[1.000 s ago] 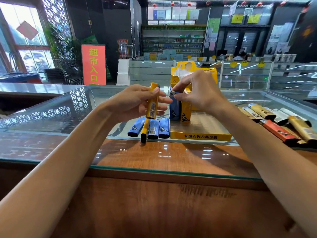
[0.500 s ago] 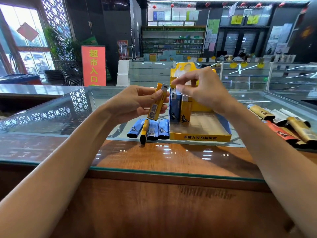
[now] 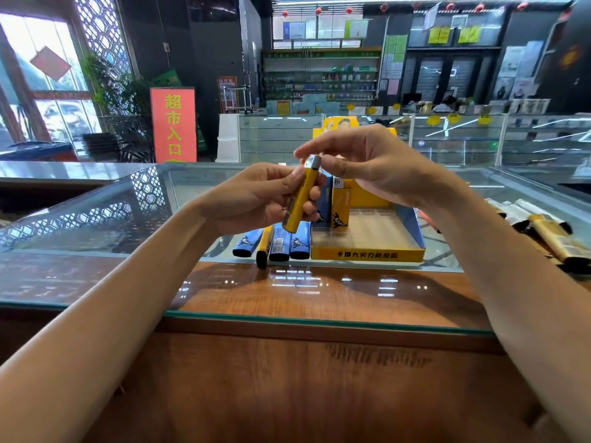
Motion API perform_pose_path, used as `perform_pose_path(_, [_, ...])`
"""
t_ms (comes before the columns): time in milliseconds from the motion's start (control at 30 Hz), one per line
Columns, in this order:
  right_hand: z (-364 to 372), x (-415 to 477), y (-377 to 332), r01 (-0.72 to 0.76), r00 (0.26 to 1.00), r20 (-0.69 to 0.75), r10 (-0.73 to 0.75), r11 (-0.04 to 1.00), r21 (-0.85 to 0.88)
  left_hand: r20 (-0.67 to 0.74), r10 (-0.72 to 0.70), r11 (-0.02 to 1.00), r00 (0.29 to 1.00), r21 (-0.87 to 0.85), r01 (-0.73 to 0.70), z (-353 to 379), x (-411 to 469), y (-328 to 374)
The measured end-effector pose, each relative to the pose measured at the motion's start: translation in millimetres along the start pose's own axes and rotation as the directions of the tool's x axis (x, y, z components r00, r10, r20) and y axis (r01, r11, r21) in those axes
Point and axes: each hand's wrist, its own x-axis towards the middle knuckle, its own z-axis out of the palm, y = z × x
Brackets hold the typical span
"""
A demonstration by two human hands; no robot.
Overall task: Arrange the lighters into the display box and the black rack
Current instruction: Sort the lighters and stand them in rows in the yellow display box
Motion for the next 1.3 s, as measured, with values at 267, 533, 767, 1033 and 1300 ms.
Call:
perform_pose_path(267, [-12.7, -3.2, 2.2, -0.017, 0.977, -0.214, -0.015, 0.989, -0.149, -0.423, 0.147, 0.89, 0.894, 0.452, 0.068, 0.1, -10.8, 8.7])
perform_pose_path(533, [-40.9, -23.9, 8.3, -0.158, 0.961, -0.272, 0.046, 0.9, -0.407, -0.607, 0.025, 0.446, 0.794, 0.718, 0.534, 7.6, -36.6, -8.2])
perform_pose_path(767, [-28.5, -21.4, 12.7, -0.164, 0.965, -0.26, 0.025, 0.832, -0.529, -0.767, 0.186, 0.263, 0.614, 0.641, 0.721, 14.7, -22.7, -20.6])
perform_pose_path(1033, [-9.6, -13.6, 17.4, -0.17, 0.942, -0.333, -0.041, 0.797, -0.579, -0.793, -0.026, -0.02, 0.609, 0.61, 0.792, 38.1, -4.1, -13.3])
perform_pose_path(1300, [-7.1, -14.4, 18.2, -0.165, 0.937, -0.343, -0.066, 0.782, -0.601, -0.801, -0.111, 0.017, 0.588, 0.59, 0.807, 44.5, -4.4, -3.8])
